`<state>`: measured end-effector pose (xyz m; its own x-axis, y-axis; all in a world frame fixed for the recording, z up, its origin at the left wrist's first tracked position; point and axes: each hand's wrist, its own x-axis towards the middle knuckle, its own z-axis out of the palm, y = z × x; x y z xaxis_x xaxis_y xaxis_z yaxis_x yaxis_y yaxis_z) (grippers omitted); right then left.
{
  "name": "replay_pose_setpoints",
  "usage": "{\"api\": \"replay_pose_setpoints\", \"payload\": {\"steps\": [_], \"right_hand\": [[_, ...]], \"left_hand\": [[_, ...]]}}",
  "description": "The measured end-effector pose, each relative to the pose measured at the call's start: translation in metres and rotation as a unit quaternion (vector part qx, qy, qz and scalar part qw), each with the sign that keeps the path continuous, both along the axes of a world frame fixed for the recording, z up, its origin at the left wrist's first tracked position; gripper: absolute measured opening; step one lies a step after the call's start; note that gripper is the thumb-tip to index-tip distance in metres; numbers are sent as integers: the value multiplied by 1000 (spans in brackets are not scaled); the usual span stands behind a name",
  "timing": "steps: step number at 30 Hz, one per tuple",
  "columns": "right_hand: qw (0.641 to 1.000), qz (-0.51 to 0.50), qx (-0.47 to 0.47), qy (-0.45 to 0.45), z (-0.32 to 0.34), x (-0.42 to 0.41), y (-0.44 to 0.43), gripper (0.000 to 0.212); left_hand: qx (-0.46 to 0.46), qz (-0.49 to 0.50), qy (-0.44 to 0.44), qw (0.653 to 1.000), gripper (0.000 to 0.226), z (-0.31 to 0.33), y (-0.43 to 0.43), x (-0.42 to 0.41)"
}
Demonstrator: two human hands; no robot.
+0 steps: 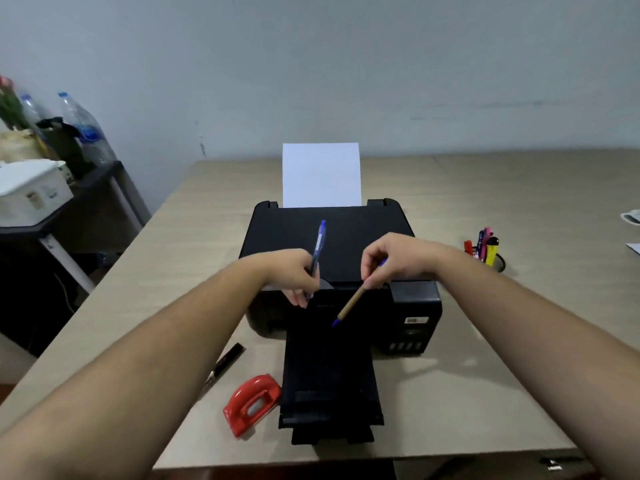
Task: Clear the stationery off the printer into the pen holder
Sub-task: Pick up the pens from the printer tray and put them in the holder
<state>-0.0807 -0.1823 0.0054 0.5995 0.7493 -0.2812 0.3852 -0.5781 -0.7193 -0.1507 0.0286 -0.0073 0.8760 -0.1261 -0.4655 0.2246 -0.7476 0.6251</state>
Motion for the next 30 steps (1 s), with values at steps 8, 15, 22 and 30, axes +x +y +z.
{"api": "replay_pose_setpoints", "payload": {"steps": [8,15,22,30], "right_hand": [[956,-239,171,-13,17,54,-96,19],[862,-430,267,-16,-16,102,-199,18],[859,-473,182,-68,-60,161,-254,11],[913,-389,29,-120,-114,189,-253,17]], "left_hand": [[-64,41,-165,983,30,40,-104,93],[-81,51,-231,968,8,2,-234,162],[-85,99,-173,976,25,-47,-298,227],[-17,124,-149,981,18,-102,-313,250]]}}
